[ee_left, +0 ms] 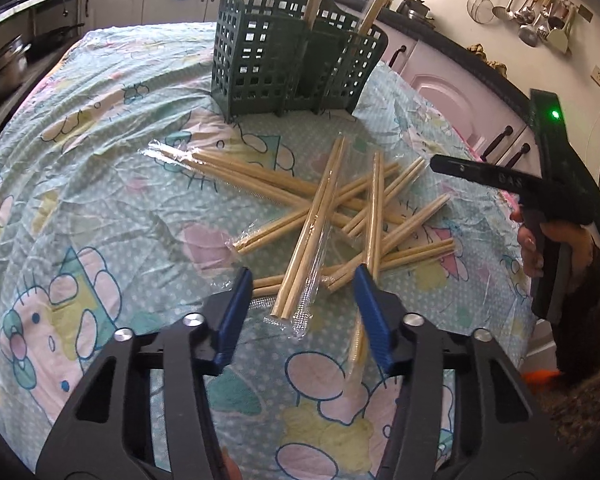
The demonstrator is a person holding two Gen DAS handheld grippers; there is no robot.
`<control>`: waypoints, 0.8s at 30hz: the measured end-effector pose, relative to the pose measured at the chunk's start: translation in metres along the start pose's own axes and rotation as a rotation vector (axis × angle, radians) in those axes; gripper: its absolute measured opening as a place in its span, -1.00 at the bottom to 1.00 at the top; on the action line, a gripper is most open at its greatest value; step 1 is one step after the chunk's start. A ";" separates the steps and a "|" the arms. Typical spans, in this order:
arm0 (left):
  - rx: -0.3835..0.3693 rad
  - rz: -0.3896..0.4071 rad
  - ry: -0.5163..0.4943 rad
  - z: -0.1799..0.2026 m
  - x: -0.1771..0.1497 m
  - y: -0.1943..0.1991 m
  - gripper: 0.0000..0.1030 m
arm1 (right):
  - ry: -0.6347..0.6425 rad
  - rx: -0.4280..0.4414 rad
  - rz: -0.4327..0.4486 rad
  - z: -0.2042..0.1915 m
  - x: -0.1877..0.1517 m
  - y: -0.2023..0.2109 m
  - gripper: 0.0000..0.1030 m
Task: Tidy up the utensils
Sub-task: 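Close the left gripper on a chopstick while the right gripper grasps another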
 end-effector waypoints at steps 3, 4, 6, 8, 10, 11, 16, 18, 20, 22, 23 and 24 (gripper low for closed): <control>-0.009 -0.007 0.004 -0.002 -0.001 -0.001 -0.42 | -0.072 -0.004 -0.043 0.005 0.005 -0.011 -0.09; -0.010 -0.010 0.006 -0.002 -0.001 -0.002 -0.45 | -0.102 -0.003 -0.057 0.008 0.007 -0.015 -0.14; -0.013 -0.011 0.009 -0.003 -0.001 -0.003 -0.51 | -0.152 -0.004 -0.077 0.011 0.009 -0.021 -0.22; -0.015 -0.012 0.011 -0.005 -0.002 -0.005 -0.57 | -0.188 -0.008 -0.078 0.014 0.013 -0.023 -0.32; -0.016 -0.012 0.015 -0.006 -0.002 -0.006 -0.63 | -0.235 -0.009 -0.082 0.017 0.019 -0.027 -0.38; -0.017 -0.012 0.015 -0.007 -0.002 -0.006 -0.63 | -0.250 -0.010 -0.084 0.019 0.021 -0.028 -0.44; -0.016 -0.014 0.012 -0.009 -0.001 -0.007 -0.72 | -0.308 -0.009 -0.094 0.023 0.030 -0.035 -0.58; -0.017 -0.015 0.015 -0.010 -0.002 -0.008 -0.76 | -0.321 -0.006 -0.097 0.024 0.032 -0.037 -0.62; -0.019 -0.015 0.017 -0.011 -0.003 -0.008 -0.80 | -0.342 0.004 -0.104 0.025 0.035 -0.039 -0.70; -0.019 -0.016 0.020 -0.013 -0.003 -0.007 -0.84 | -0.353 0.015 -0.108 0.026 0.037 -0.041 -0.74; -0.019 -0.016 0.020 -0.013 -0.004 -0.007 -0.84 | -0.357 0.017 -0.106 0.026 0.038 -0.042 -0.76; -0.019 -0.016 0.021 -0.013 -0.004 -0.006 -0.85 | -0.358 0.020 -0.104 0.027 0.040 -0.042 -0.76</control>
Point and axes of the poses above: each gripper's, at about its wrist camera, not at the fingertips, and y roughly against the way its jaws point, z to its right, x to its top, the point moved 1 cm from there along -y, roughly the way its jaws point, and after that the axes turned 13 degrees about -y, right-handed, at the moved point
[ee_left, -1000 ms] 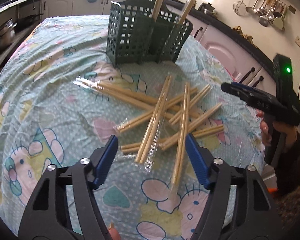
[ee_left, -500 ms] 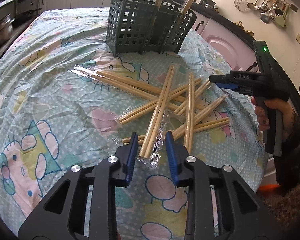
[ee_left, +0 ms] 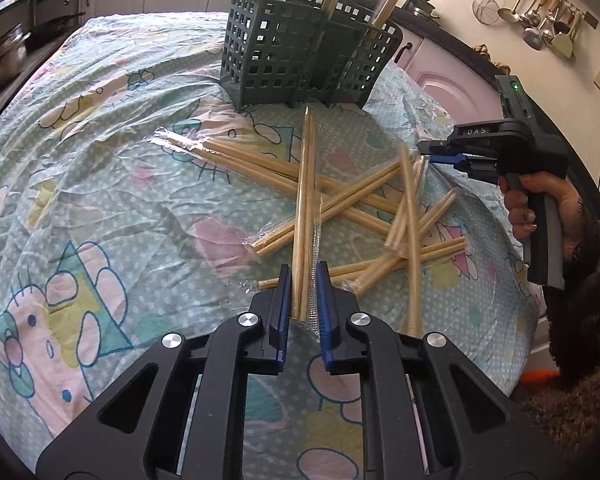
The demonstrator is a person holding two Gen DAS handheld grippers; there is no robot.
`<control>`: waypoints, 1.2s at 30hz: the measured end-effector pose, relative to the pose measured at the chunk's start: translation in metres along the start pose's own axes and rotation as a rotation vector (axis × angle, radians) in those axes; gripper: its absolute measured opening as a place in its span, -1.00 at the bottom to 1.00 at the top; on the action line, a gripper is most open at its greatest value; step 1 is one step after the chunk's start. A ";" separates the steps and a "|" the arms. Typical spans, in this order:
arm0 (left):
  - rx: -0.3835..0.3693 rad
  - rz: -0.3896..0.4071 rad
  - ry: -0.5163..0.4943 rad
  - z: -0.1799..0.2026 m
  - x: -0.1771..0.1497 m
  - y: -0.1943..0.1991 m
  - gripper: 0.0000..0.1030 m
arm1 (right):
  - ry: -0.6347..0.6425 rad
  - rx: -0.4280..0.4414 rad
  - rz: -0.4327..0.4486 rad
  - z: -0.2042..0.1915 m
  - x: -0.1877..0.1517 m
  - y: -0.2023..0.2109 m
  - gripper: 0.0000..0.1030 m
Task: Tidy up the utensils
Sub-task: 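Close the left gripper on a chopstick while the right gripper grasps another, then lift both chopsticks upright and carry them above the green caddy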
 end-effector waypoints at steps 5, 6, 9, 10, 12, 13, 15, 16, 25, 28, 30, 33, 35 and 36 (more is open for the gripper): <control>-0.004 0.001 0.009 -0.004 0.000 0.003 -0.91 | -0.017 0.022 0.013 -0.002 0.004 0.000 -0.82; -0.004 0.005 0.011 -0.006 0.000 0.005 -0.91 | -0.022 0.038 0.014 -0.002 0.005 0.001 -0.82; -0.011 0.025 0.024 -0.009 0.001 0.012 -0.93 | -0.007 0.076 0.032 -0.005 0.011 0.008 -0.83; -0.012 0.033 0.027 -0.010 0.002 0.015 -0.93 | 0.003 0.092 0.041 -0.007 0.012 0.011 -0.84; -0.010 0.055 0.027 -0.011 0.006 0.023 -0.94 | 0.029 0.121 0.062 -0.013 0.014 0.020 -0.84; -0.008 0.064 0.026 -0.011 0.008 0.025 -0.94 | 0.046 0.127 0.074 -0.017 0.015 0.024 -0.84; -0.004 0.082 0.024 -0.011 0.012 0.031 -0.94 | 0.098 0.139 0.111 -0.026 0.017 0.035 -0.85; -0.001 0.094 0.022 -0.011 0.014 0.035 -0.94 | 0.118 0.142 0.125 -0.032 0.017 0.038 -0.85; 0.023 0.178 0.023 -0.015 0.036 0.061 -0.94 | 0.296 0.163 0.254 -0.067 0.012 0.075 -0.86; 0.031 0.200 0.022 -0.017 0.043 0.067 -0.94 | 0.335 0.166 0.281 -0.075 0.010 0.084 -0.87; 0.037 0.216 0.020 -0.017 0.047 0.073 -0.94 | 0.362 0.167 0.299 -0.080 0.009 0.090 -0.87; 0.044 0.233 0.017 -0.018 0.052 0.079 -0.95 | 0.392 0.168 0.321 -0.087 0.007 0.099 -0.87; 0.049 0.248 0.015 -0.019 0.056 0.083 -0.95 | 0.411 0.173 0.334 -0.091 0.007 0.103 -0.88; 0.052 0.255 0.014 -0.019 0.057 0.085 -0.95 | 0.417 0.173 0.340 -0.093 0.005 0.106 -0.88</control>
Point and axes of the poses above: each gripper's, at about its wrist camera, not at the fingertips, and y roughly against the way its jaws point, z to its right, x to its top, the point moved 1 cm from there along -y, roughly the way its jaws point, and after that the axes turned 13 degrees about -y, right-handed, at the moved point
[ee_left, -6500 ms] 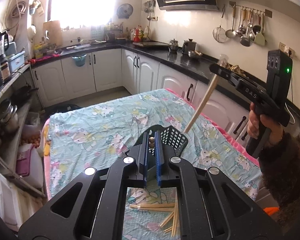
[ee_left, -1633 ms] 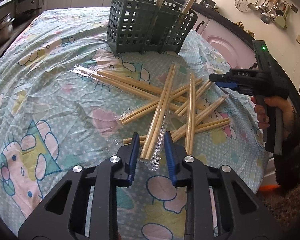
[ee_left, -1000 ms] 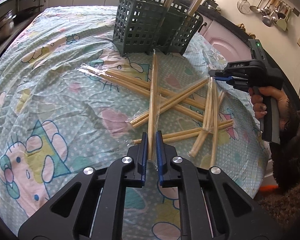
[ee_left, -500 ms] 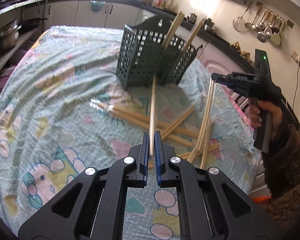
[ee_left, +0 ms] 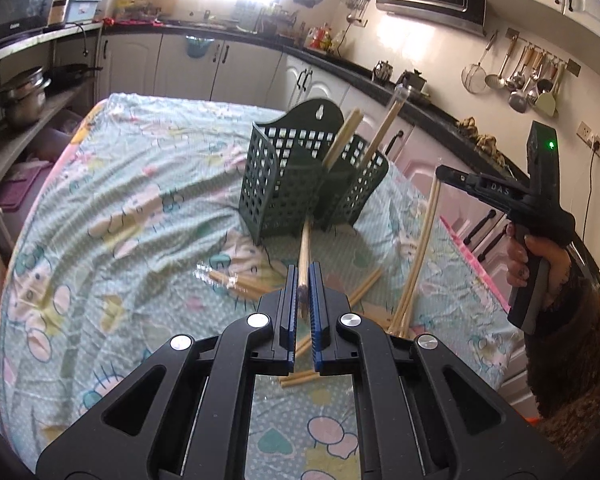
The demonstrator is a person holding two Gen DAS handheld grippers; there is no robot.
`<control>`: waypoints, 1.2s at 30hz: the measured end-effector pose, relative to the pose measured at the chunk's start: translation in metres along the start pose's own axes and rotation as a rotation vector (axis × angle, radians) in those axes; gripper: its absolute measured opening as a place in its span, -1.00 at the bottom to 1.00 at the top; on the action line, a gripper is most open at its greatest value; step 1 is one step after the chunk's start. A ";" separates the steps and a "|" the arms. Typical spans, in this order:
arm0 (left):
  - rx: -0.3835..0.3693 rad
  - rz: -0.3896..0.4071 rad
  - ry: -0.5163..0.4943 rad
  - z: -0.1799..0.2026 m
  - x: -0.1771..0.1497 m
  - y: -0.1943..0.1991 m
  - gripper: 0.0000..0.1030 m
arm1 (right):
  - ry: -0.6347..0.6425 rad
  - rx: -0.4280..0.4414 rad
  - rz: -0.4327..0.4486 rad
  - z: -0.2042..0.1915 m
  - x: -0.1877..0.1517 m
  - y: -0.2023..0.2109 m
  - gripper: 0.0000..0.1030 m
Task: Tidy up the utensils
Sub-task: 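Lift both chopsticks upright and carry them above the green caddy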
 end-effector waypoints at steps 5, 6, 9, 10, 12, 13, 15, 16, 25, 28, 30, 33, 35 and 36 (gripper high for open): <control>0.012 0.036 -0.002 -0.003 0.012 0.009 -0.95 | 0.037 0.015 0.028 -0.009 0.005 0.010 -0.89; 0.015 0.044 -0.003 -0.003 0.014 0.011 -0.95 | 0.043 0.017 0.034 -0.011 0.005 0.012 -0.89; 0.023 0.069 -0.006 -0.005 0.022 0.018 -0.95 | 0.057 0.024 0.047 -0.016 0.008 0.016 -0.89; 0.026 0.078 -0.007 -0.005 0.025 0.020 -0.95 | 0.062 0.026 0.052 -0.018 0.008 0.018 -0.89; 0.030 0.095 -0.009 -0.006 0.031 0.025 -0.95 | 0.074 0.033 0.063 -0.022 0.010 0.021 -0.89; 0.031 0.101 -0.010 -0.006 0.032 0.026 -0.95 | 0.077 0.035 0.065 -0.024 0.011 0.022 -0.89; 0.034 0.114 -0.014 -0.006 0.036 0.029 -0.95 | 0.088 0.041 0.075 -0.028 0.013 0.025 -0.89; 0.035 0.122 -0.017 -0.006 0.040 0.031 -0.95 | 0.092 0.044 0.079 -0.030 0.014 0.027 -0.89; 0.036 0.166 -0.035 -0.002 0.059 0.037 -0.95 | 0.115 0.077 0.106 -0.043 0.023 0.038 -0.89; 0.036 0.186 -0.041 -0.002 0.067 0.041 -0.95 | 0.117 0.088 0.113 -0.046 0.028 0.041 -0.89; 0.040 0.204 -0.046 -0.002 0.074 0.045 -0.95 | 0.118 0.097 0.124 -0.049 0.032 0.045 -0.89; 0.047 0.229 -0.057 -0.002 0.085 0.051 -0.95 | 0.120 0.112 0.142 -0.054 0.040 0.052 -0.89; 0.056 0.246 -0.067 0.000 0.095 0.056 -0.95 | 0.124 0.121 0.161 -0.058 0.048 0.057 -0.89; 0.059 0.254 -0.071 0.000 0.099 0.058 -0.95 | 0.125 0.125 0.168 -0.060 0.050 0.060 -0.89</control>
Point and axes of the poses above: each gripper's, at about its wrist camera, not at the fingertips, and y roughly against the way its jaws point, z to its right, x to its top, the point moved 1 cm from there along -y, roughly the way its jaws point, and after that the axes turned 13 degrees about -y, right-handed, at the moved point
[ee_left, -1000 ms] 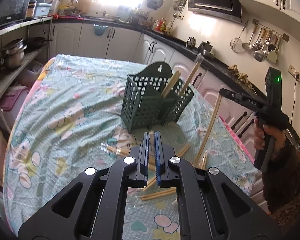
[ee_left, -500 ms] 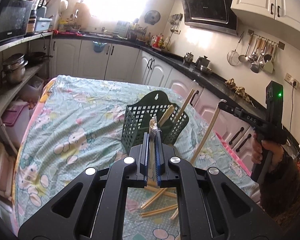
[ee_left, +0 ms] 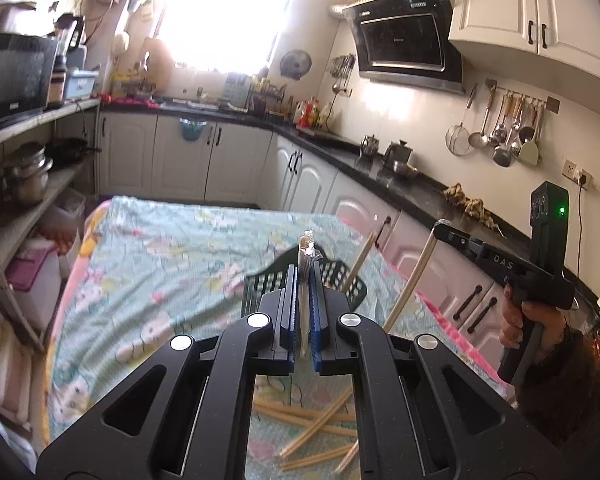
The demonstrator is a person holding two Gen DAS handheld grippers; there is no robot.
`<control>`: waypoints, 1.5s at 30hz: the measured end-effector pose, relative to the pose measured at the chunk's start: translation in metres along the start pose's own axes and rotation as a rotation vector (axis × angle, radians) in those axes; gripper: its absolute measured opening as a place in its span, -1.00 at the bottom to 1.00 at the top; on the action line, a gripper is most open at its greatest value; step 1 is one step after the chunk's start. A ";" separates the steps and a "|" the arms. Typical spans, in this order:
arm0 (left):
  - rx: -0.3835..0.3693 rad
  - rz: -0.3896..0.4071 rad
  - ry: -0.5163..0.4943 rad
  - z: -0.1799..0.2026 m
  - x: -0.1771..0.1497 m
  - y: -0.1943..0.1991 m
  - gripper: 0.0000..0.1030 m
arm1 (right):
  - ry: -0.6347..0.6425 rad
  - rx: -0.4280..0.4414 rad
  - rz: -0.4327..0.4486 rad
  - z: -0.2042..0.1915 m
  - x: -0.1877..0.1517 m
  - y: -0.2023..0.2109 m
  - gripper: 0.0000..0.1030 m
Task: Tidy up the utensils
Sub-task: 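Lift both chopsticks upright and carry them above the green caddy, then lower the right chopstick into the caddy and open while the left gripper releases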
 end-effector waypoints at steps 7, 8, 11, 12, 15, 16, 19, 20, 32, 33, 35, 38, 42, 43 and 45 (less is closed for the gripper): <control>0.032 0.070 -0.034 -0.002 0.036 0.011 -0.95 | 0.018 0.023 0.063 -0.011 0.026 0.010 -0.89; 0.038 0.076 -0.038 -0.003 0.040 0.012 -0.95 | 0.020 0.027 0.075 -0.013 0.031 0.011 -0.89; 0.052 0.093 -0.043 -0.006 0.051 0.011 -0.95 | 0.027 0.033 0.111 -0.018 0.041 0.014 -0.89; 0.054 0.096 -0.045 -0.006 0.053 0.011 -0.95 | 0.029 0.033 0.122 -0.019 0.044 0.015 -0.89; 0.063 0.105 -0.056 -0.008 0.062 0.007 -0.95 | 0.038 0.039 0.162 -0.024 0.053 0.018 -0.89; 0.065 0.107 -0.057 -0.008 0.063 0.006 -0.95 | 0.038 0.045 0.177 -0.025 0.057 0.019 -0.89; 0.070 0.112 -0.051 -0.012 0.068 0.001 -0.95 | 0.038 0.054 0.206 -0.027 0.066 0.020 -0.89; 0.070 0.112 -0.049 -0.012 0.069 -0.001 -0.95 | 0.040 0.052 0.219 -0.027 0.069 0.020 -0.89; 0.073 0.088 -0.030 -0.016 0.069 -0.033 -0.95 | 0.063 0.010 0.275 -0.022 0.076 0.000 -0.89; 0.073 0.081 -0.030 -0.015 0.066 -0.037 -0.95 | 0.061 0.007 0.274 -0.021 0.075 -0.003 -0.89; 0.071 0.068 -0.026 -0.015 0.062 -0.043 -0.95 | 0.058 0.002 0.271 -0.017 0.073 -0.008 -0.89; 0.065 0.047 -0.016 -0.015 0.056 -0.053 -0.95 | 0.049 -0.004 0.260 -0.014 0.070 -0.018 -0.89; 0.069 0.027 -0.016 -0.013 0.049 -0.062 -0.95 | 0.046 -0.007 0.250 -0.011 0.065 -0.029 -0.89; 0.067 0.022 -0.013 -0.013 0.047 -0.064 -0.95 | 0.046 -0.009 0.246 -0.011 0.064 -0.032 -0.89; 0.066 0.013 -0.009 -0.013 0.044 -0.067 -0.95 | 0.045 -0.012 0.239 -0.010 0.061 -0.037 -0.89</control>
Point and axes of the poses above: each gripper's, at about its wrist camera, not at the fingertips, and y roughly against the way its jaws point, z to its right, x to its top, the point moved 1 cm from there along -y, roughly the way its jaws point, and after that the axes turned 13 degrees about -y, right-handed, at the moved point
